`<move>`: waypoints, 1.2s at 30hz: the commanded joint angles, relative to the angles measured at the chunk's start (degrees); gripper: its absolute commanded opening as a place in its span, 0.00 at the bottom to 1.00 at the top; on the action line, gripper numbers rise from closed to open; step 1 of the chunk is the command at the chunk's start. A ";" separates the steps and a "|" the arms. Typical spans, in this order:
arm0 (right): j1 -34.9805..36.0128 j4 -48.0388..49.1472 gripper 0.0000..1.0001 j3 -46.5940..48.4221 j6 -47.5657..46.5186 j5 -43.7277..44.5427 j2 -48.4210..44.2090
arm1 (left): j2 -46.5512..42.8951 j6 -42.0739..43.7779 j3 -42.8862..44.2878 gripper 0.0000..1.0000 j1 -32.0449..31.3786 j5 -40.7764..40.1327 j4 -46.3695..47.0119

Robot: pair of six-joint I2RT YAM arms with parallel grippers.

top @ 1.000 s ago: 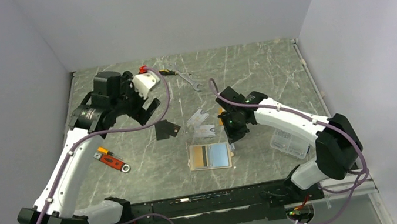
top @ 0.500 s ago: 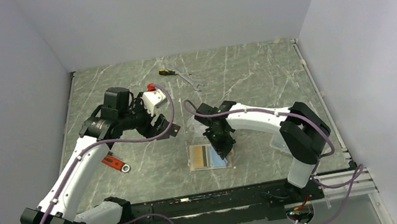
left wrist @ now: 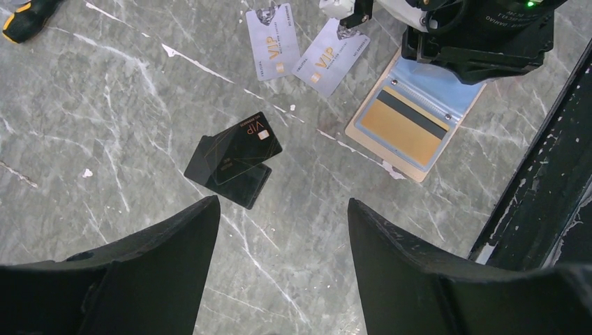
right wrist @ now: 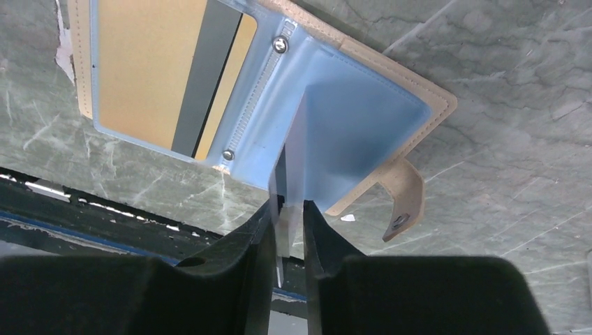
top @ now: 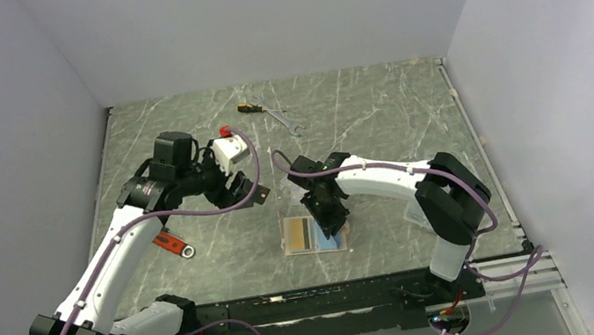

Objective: Put the credit cards into the card holder
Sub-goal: Insert the credit card into the card holder.

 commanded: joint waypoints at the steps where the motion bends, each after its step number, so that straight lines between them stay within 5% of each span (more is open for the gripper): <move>1: 0.37 2.27 0.16 -0.77 1.41 2.39 -2.02 | -0.31 -0.50 1.68 0.72 -0.21 1.94 1.18; 4: 0.30 2.94 0.00 -1.26 1.83 3.33 -2.75 | 0.04 -0.51 1.64 0.71 -0.28 2.34 1.24; 11: -0.70 5.30 0.00 -6.44 3.80 3.78 -9.50 | 2.19 0.11 -2.34 0.68 -4.95 1.04 2.94; 22: -10.63 22.16 0.00 -26.09 6.33 -13.42 -25.83 | 17.26 4.31 -3.68 0.59 -15.82 -2.24 7.50; 36: -19.34 24.68 0.00 -31.62 4.31 -20.96 -27.49 | 28.10 6.97 -1.86 0.37 -23.53 -7.15 10.65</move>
